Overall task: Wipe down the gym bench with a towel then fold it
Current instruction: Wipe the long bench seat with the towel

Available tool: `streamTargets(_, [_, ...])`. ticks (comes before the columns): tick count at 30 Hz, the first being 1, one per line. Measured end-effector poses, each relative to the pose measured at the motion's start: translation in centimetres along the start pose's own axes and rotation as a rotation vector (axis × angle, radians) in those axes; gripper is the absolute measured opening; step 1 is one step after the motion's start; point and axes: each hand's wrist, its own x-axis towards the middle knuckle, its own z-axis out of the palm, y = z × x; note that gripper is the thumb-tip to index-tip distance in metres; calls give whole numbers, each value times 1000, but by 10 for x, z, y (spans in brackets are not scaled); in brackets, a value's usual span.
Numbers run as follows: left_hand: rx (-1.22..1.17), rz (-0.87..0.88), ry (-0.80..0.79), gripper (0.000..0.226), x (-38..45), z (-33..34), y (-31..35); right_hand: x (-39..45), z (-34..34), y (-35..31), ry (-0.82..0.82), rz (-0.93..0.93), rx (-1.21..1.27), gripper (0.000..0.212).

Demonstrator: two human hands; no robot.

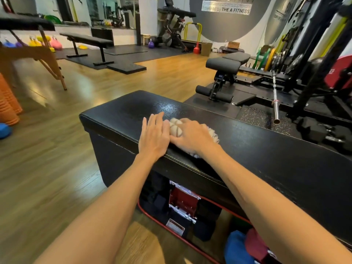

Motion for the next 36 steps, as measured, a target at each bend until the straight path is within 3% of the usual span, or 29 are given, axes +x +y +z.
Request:
streamTargets(5, [-118,0,-32,43,-5,-14,11,-44,-3,3,24,-90,27,60])
streamTargets(11, [160,69,-75,33,-6,-13,10,-68,-7,20,28,-187,43,69])
streamTargets(14, [168,76,19,22,-6,-9,10,-66,-6,20,32,-177,51,68])
streamTargets(19, [121,26,96,37,0,2,-2,-46,-6,21,4,-91,106,63])
streamTargets(22, [5,-37,116,68,3,1,-1,-17,-5,24,-7,-10,75,72])
streamTargets(24, [29,-27,102,73,4,1,-1,6,-5,27,-12,47,64,72])
streamTargets(30, [-81,-45,157,73,4,4,-4,84,-4,37,-25,148,118,74])
streamTargets(32, [-154,-64,176,63,0,1,1,105,-6,42,-35,170,133,62])
streamTargets(34, [-233,-131,151,47,-6,-2,6,123,-7,43,-48,181,141,64])
streamTargets(36, [-253,-122,164,45,-8,-1,5,134,-7,41,-49,180,127,66])
